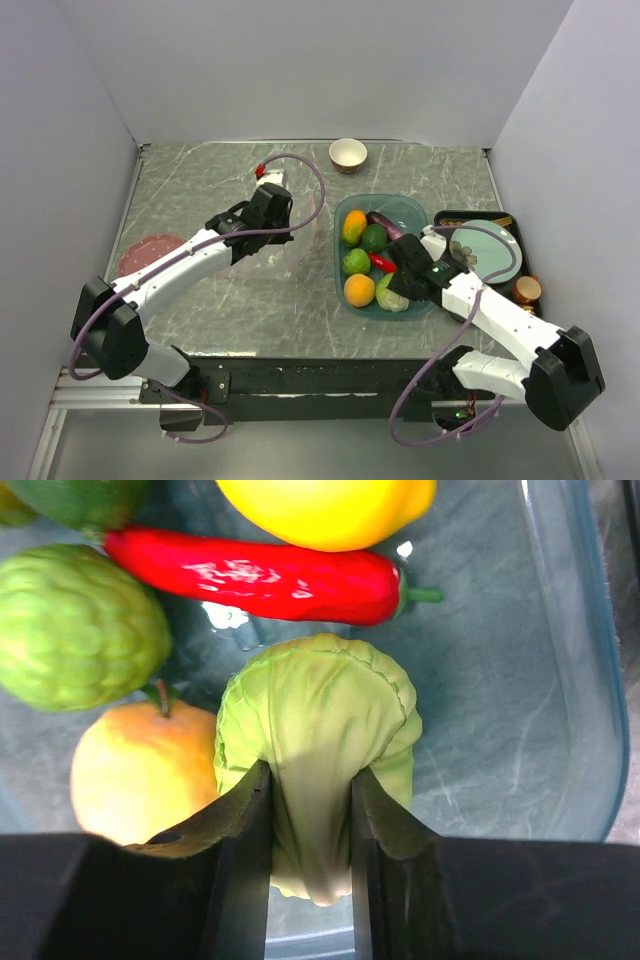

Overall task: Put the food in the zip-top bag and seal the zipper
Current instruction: Pick up the fake vegetable from the bin, then place the fake vegetable in the zipper food storage bag.

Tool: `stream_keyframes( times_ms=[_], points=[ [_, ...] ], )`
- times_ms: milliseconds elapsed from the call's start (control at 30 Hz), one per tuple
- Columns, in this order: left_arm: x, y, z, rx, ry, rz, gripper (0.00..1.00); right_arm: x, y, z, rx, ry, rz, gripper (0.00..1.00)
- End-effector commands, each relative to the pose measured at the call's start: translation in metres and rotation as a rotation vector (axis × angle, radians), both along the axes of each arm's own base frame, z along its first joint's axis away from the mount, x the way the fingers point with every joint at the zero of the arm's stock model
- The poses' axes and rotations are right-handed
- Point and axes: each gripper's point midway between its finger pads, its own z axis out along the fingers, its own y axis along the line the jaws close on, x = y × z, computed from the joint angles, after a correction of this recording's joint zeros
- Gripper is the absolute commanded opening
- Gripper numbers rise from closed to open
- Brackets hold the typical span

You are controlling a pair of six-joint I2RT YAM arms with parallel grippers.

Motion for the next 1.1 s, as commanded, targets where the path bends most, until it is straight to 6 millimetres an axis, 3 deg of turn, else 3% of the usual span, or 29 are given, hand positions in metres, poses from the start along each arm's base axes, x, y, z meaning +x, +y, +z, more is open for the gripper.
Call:
stream_keyframes(
  times_ms=[0, 300, 633, 1067],
  points=[
    [0.003, -0.002, 0.007, -0.006, -0.018, -0.016, 0.01, 0.015, 0.002, 0.032, 0.04, -0.122, -0.013, 0.26],
    [0.001, -0.001, 0.011, -0.017, -0.021, -0.009, 0.01, 0.031, 0.011, 0.082, 0.104, -0.267, 0.023, 0.27],
    [0.0, -0.003, 0.014, -0.026, -0.02, -0.017, 0.01, 0.053, 0.06, 0.144, 0.354, -0.473, 0.162, 0.28],
    [-0.003, -0.006, 0.014, -0.044, -0.011, -0.032, 0.01, 0.073, 0.131, 0.169, 0.619, -0.512, 0.345, 0.3]
  ],
)
